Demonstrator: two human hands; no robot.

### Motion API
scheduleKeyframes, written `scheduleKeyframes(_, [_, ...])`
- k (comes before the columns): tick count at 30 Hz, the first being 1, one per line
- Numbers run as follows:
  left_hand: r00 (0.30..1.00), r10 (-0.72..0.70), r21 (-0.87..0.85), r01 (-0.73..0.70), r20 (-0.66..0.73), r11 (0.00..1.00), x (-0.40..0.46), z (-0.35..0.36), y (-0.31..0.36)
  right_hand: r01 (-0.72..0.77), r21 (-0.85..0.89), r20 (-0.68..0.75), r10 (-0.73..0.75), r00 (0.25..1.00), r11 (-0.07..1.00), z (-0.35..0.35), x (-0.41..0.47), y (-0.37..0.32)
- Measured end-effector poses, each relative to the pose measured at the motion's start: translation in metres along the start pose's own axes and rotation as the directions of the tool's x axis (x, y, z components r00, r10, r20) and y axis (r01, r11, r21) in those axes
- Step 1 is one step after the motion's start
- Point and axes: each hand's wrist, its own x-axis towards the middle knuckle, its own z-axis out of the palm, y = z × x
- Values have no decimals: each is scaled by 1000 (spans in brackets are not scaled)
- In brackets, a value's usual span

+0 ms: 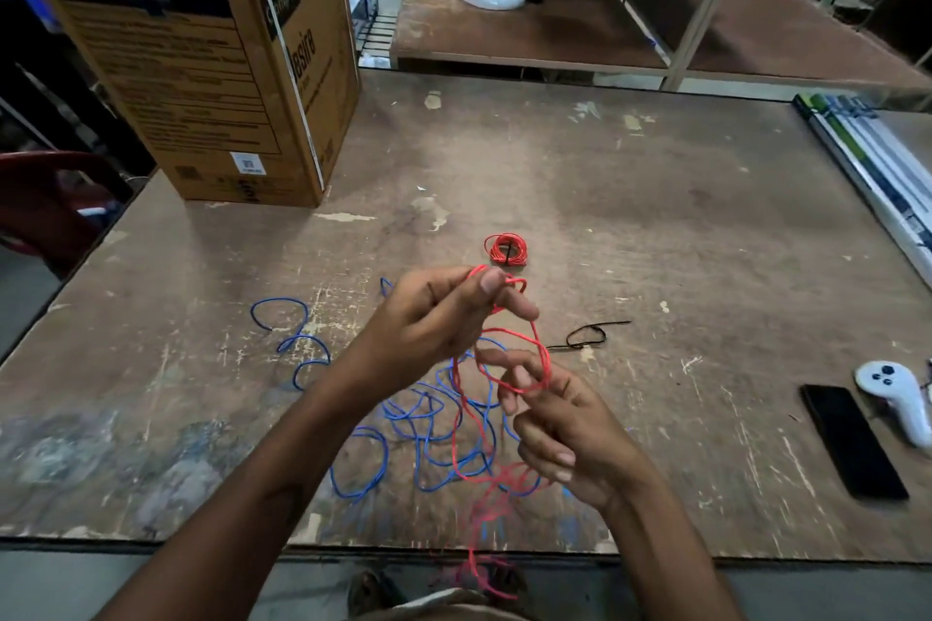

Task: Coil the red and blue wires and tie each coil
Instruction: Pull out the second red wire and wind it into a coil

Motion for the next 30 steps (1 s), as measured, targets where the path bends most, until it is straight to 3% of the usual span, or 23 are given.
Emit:
scheduleKeyframes(2, [997, -73, 81, 69, 38, 994, 9, -6, 1, 5, 178, 38, -12, 999, 984, 2, -3, 3])
scheduleKeyframes(4, [987, -131, 97, 122, 95, 988, 12, -10, -1, 33, 146, -23, -30, 999, 989, 3, 1, 5])
scheduleKeyframes(7, [963, -175, 28, 173, 206, 985, 12, -16, -1, 149, -127, -277, -180, 944, 981, 3, 13, 7])
scheduleKeyframes(9, [946, -211, 38, 208, 246, 977, 11, -21, -1, 203, -390, -413, -368, 833, 898, 0, 19, 5])
scheduleKeyframes(12, [908, -287, 106, 267, 304, 958, 9, -26, 6, 218, -683, -399, -606, 688, 697, -6, 24, -2])
scheduleKeyframes(15, [837, -373, 257, 288, 402, 923, 7, -31, 20, 217, -831, -270, -711, 649, 513, 0, 23, -18])
scheduleKeyframes(16, [800, -397, 336, 260, 449, 905, 7, -32, 28, 244, -819, -245, -699, 671, 520, 2, 23, -22])
scheduleKeyframes(17, [760, -417, 411, 216, 498, 886, 8, -32, 35, 276, -754, -253, -652, 714, 595, 6, 25, -26])
scheduleKeyframes(19, [692, -438, 509, 118, 574, 853, 8, -29, 49, 291, -443, -359, -465, 809, 848, 17, 31, -32])
scheduleKeyframes(20, [679, -434, 526, 83, 592, 847, 9, -27, 55, 257, -292, -409, -363, 837, 921, 19, 35, -32])
scheduleKeyframes(22, [696, -396, 513, 46, 599, 857, 10, -25, 64, 168, -225, -482, -259, 837, 960, 19, 42, -26])
scheduleKeyframes(26, [807, -241, 425, -13, 540, 905, 12, -25, 66, -7, -396, -520, -218, 826, 918, 5, 52, -2])
scheduleKeyframes(30, [959, 7, 5, -8, 283, 1000, 11, -26, 51, -223, -607, -587, -241, 773, 763, -16, 56, 22])
